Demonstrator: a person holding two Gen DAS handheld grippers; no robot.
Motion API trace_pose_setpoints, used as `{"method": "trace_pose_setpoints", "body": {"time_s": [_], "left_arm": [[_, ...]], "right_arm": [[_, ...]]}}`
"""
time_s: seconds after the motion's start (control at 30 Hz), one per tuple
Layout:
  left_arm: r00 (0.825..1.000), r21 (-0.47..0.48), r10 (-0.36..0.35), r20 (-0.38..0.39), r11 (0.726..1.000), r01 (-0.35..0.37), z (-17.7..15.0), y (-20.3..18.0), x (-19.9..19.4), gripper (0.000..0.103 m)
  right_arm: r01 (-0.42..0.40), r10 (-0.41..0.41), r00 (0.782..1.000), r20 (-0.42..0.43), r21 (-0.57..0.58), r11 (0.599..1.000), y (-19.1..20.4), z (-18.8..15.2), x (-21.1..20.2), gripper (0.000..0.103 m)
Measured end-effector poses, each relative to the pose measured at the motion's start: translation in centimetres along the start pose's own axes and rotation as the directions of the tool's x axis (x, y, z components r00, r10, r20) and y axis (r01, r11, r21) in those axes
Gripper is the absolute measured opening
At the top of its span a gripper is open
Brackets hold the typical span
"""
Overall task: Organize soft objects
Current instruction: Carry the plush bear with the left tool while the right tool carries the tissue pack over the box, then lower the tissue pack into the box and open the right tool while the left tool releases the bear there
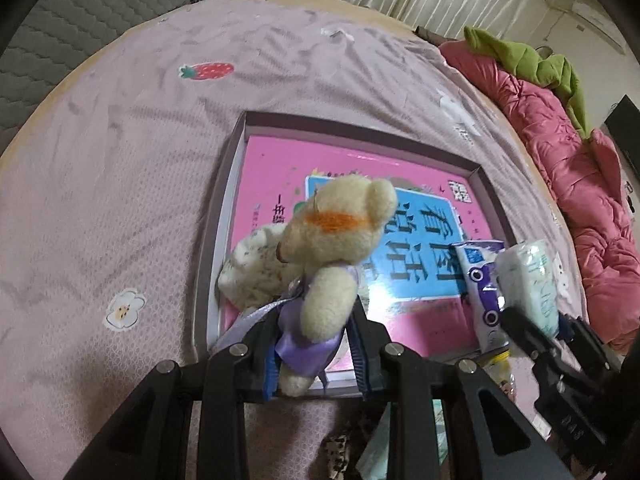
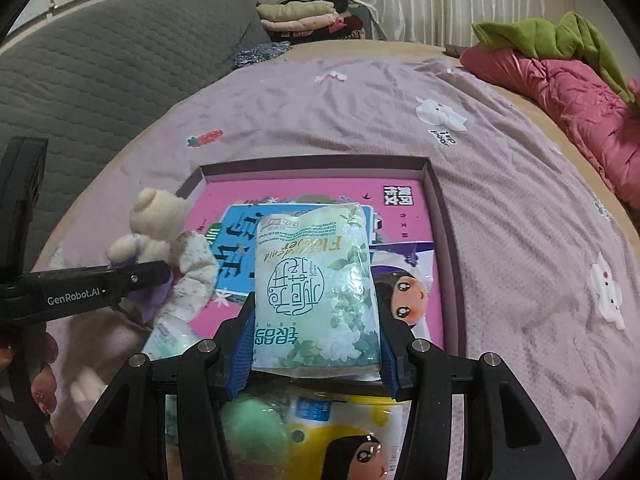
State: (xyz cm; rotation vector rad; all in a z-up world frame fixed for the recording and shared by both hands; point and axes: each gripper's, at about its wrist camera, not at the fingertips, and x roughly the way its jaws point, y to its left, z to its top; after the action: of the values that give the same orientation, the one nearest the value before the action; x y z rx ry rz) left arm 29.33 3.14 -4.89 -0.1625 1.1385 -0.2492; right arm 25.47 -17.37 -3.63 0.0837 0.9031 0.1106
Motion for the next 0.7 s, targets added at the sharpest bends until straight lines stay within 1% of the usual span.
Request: {"method": "trace_pose_setpoints", "body": {"time_s": [0.13, 0.2, 0.27, 0.4, 0.57, 0.7], "left_arm": [[1.0, 0.023, 0.005, -0.004, 1.0, -0.005, -0.4, -0.3, -0.3, 0.03], [1.0, 0.032, 0.009, -0.01, 0.999, -0.009, -0.7, -0.5, -0.5, 0.03], [0.999, 0.045, 0.032, -0.012, 0.998, -0.031, -0.8, -0.4, -0.2, 0.031], [0.999, 0.038, 0.046, -0.013, 0.998, -0.045, -0.9, -0.4, 0.0, 0.031], [0.998, 0.066, 0.066, -0.006, 0.996, -0.065, -1.0, -0.8, 0.0, 0.031], [0.997, 0.079, 0.075, -0.001, 0.994, -0.074, -1.1, -1.0, 0.1, 0.031]], "right_arm": [[0.047, -0.047, 0.999, -0.009, 0.009, 0.999, -1.5, -0.2, 0.5, 0.053], [0.057, -0.057, 0.998, -0.013, 0.014, 0.998, -2.1, -0.4, 0.6, 0.053], [0.071, -0.071, 0.997, -0.023, 0.017, 0.997, -2.7, -0.6, 0.9, 0.053], [0.075, -0.074, 0.997, -0.034, 0.023, 0.997, -3.2, -0.7, 1.3, 0.054], [0.084, -0.083, 0.996, -0.032, 0.058, 0.995, -4.0, -0.8, 1.7, 0.054], [0.102, -0.101, 0.995, -0.027, 0.051, 0.993, -4.1, -0.5, 1.8, 0.054]]}}
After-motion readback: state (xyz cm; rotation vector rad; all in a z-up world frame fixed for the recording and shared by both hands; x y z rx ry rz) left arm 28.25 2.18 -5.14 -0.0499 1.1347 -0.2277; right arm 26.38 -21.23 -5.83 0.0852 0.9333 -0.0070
